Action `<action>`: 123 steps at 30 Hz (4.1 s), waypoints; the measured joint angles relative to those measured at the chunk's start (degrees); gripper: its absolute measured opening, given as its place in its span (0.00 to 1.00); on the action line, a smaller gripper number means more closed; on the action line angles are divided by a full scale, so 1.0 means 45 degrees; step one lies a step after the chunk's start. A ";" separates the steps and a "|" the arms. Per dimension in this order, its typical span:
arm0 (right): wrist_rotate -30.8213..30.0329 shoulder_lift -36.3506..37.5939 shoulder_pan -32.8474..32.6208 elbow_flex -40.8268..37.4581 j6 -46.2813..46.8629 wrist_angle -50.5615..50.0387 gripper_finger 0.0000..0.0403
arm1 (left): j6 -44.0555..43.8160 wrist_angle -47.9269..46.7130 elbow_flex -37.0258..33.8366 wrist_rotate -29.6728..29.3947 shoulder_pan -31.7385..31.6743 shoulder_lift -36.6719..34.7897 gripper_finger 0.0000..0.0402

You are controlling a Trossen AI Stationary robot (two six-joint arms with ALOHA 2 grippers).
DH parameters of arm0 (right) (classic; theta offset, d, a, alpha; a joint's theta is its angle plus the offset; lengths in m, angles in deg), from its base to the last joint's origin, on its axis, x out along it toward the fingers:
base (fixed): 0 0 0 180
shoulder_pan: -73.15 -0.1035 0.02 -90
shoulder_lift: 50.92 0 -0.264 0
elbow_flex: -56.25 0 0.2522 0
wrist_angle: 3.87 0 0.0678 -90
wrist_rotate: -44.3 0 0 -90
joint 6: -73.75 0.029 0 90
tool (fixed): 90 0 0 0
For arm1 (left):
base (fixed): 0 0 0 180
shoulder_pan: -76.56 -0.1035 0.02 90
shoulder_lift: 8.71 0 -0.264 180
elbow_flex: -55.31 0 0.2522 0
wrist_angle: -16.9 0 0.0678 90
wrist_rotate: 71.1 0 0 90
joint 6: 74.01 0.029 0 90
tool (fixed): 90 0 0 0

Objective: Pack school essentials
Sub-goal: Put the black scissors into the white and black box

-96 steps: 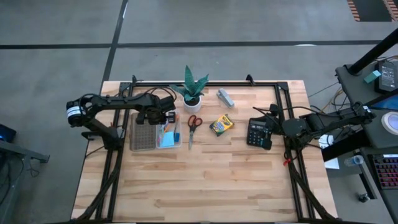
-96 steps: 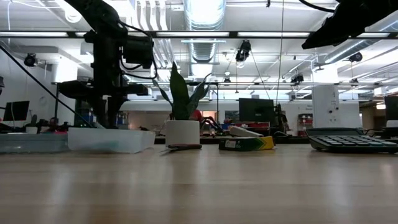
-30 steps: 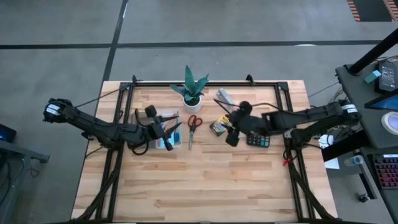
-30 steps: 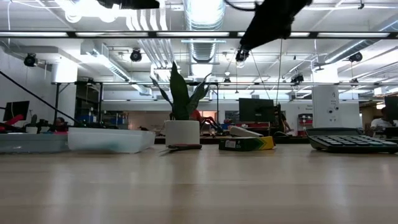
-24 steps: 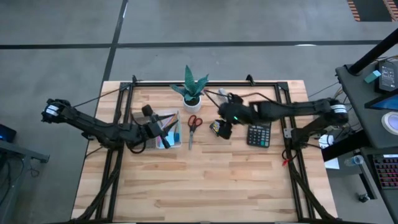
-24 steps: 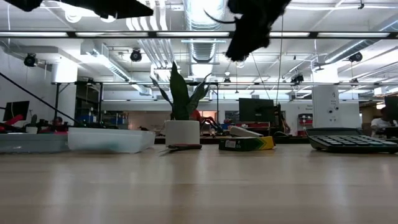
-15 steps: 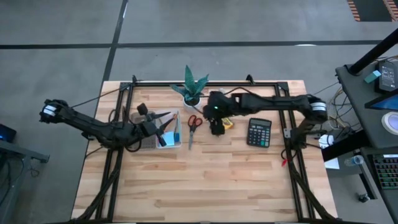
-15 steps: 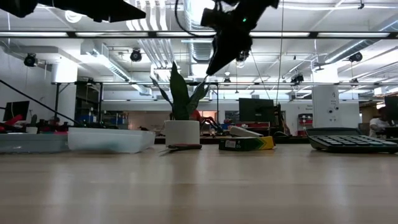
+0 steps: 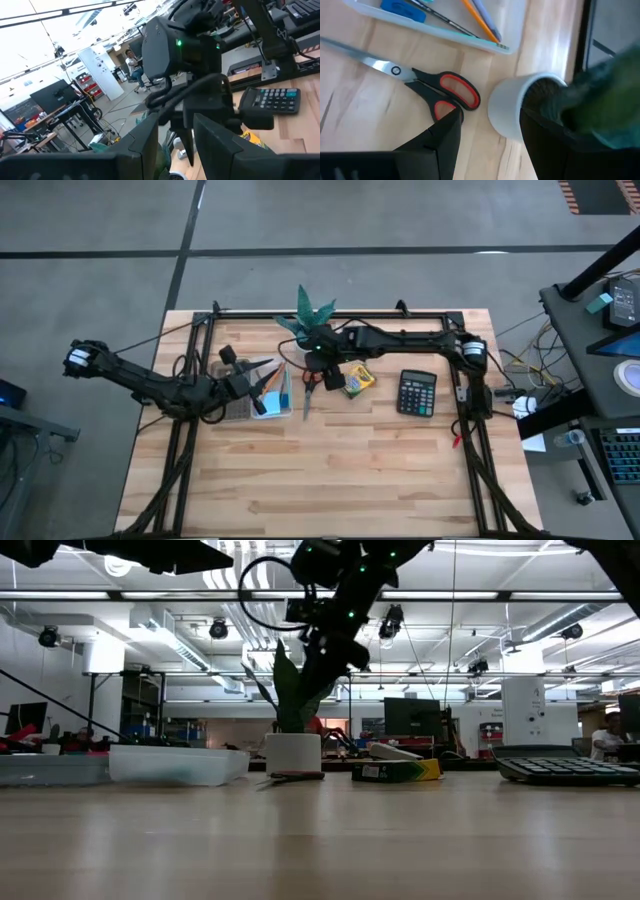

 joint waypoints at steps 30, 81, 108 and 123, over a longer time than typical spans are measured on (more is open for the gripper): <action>-0.0071 -0.2956 -0.0072 0.0650 -0.7303 0.0338 0.31 | 0.0365 -0.0011 0.0000 0.0005 0.0000 -0.0014 0.27; -0.0039 -0.3261 -0.1471 0.0635 -0.4239 -0.0532 0.39 | 0.0617 0.0015 0.0000 0.0015 0.0000 -0.0039 0.27; 0.2436 -0.3417 -0.0951 0.0645 -0.2914 -0.1467 0.18 | 0.0617 0.0058 0.0000 0.0020 0.0003 -0.0039 0.27; 0.2406 -0.3281 -0.0956 0.0645 -0.3138 -0.1577 0.02 | 0.0622 0.0253 0.0000 0.0024 0.0010 -0.0068 0.27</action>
